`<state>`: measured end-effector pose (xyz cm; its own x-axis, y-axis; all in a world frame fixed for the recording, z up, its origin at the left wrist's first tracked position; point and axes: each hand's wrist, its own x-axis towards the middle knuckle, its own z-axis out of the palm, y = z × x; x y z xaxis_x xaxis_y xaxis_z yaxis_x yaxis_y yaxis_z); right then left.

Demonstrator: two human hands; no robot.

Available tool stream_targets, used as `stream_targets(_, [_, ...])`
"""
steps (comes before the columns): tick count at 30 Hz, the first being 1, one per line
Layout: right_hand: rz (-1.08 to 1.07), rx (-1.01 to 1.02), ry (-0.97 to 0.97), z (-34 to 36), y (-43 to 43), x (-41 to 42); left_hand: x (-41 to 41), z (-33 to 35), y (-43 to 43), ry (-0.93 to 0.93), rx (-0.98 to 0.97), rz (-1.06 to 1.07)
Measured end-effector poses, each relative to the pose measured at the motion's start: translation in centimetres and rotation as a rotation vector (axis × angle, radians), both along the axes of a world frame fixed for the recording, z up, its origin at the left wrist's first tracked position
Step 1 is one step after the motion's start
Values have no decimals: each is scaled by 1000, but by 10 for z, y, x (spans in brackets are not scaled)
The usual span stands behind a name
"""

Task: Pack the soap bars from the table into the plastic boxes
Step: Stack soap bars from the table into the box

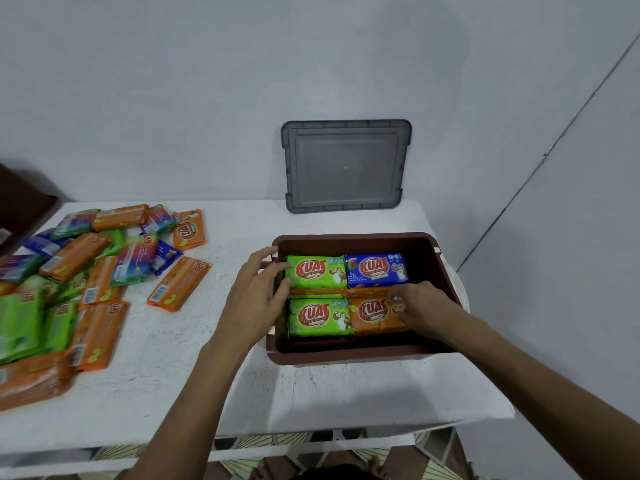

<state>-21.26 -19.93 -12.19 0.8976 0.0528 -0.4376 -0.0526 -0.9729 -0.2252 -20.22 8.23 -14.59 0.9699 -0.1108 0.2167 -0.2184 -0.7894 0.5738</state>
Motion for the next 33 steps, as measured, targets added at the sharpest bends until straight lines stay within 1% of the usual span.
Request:
stream_targets(2, [19, -47, -12, 4, 2, 0, -1, 0, 1, -1, 17, -15])
stream_targets(4, [38, -51, -50, 11, 6, 1, -2, -1, 3, 0, 37, -35])
stream_targets(8, [33, 88, -161, 32, 25, 4, -7, -3, 15, -22, 25, -109])
stream_targets(10, [75, 125, -244, 44, 43, 7, -11, -4, 25, -9, -5, -128])
stream_targets(14, [166, 217, -327, 57, 90, 18, -19, -10, 61, 48, 14, -72])
stream_targets(18, [241, 321, -418, 53, 149, 32, -31, -17, 113, 66, 54, 28])
stream_targets(20, [277, 317, -406, 48, 179, 38, -36, -19, 139, 86, 103, 123])
stream_targets(26, [442, 206, -328, 28, 268, 54, -45, -30, 206, 121, 310, 456])
stream_targets(30, [552, 138, -209, 5, 320, 66, -43, -34, 231, 134, 429, 580])
stream_targets(33, [629, 26, -105, -15, 348, 77, -37, -39, 243, 188, 475, 624])
